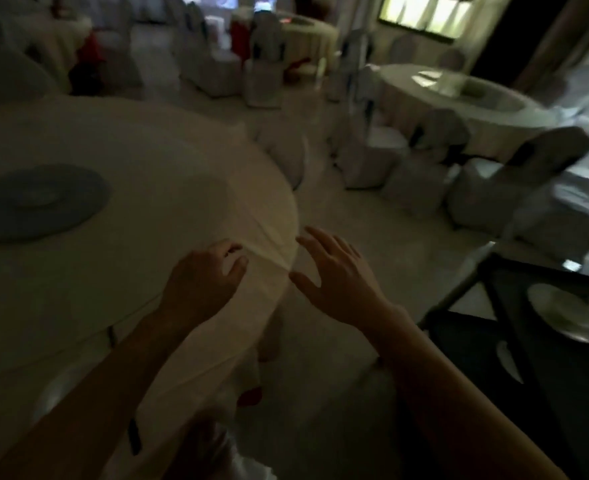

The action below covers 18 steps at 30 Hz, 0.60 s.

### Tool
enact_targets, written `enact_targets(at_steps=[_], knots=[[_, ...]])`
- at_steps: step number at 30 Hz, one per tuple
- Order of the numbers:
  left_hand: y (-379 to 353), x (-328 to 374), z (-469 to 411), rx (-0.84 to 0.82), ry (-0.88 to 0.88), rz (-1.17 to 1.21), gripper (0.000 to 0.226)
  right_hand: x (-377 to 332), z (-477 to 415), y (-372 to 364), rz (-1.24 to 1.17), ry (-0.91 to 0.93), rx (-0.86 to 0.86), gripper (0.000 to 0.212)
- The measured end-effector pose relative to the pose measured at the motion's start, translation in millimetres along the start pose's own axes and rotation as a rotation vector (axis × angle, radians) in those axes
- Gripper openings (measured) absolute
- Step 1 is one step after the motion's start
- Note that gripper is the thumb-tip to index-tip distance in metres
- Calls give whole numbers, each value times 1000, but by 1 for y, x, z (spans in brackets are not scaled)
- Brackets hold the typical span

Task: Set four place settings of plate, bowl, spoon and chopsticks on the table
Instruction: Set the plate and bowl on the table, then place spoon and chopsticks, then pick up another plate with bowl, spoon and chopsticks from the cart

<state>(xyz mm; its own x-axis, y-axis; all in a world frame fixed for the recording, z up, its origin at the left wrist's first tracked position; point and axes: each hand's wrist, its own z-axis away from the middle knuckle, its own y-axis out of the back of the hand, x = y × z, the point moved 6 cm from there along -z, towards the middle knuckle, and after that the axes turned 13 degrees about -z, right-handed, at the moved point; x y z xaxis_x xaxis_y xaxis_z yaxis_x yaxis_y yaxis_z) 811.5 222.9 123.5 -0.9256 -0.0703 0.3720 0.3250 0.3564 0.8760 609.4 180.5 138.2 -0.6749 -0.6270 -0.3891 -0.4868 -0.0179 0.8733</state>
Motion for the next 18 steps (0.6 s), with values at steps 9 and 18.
enact_targets(at_steps=[9, 18], knots=[[-35, 237, -38, -33, -491, -3, 56, 126, 118, 153, 199, -315, 229, 74], [-111, 422, -17, -57, -777, 36, 60, 236, 251, 253, 244, -583, 365, 75]])
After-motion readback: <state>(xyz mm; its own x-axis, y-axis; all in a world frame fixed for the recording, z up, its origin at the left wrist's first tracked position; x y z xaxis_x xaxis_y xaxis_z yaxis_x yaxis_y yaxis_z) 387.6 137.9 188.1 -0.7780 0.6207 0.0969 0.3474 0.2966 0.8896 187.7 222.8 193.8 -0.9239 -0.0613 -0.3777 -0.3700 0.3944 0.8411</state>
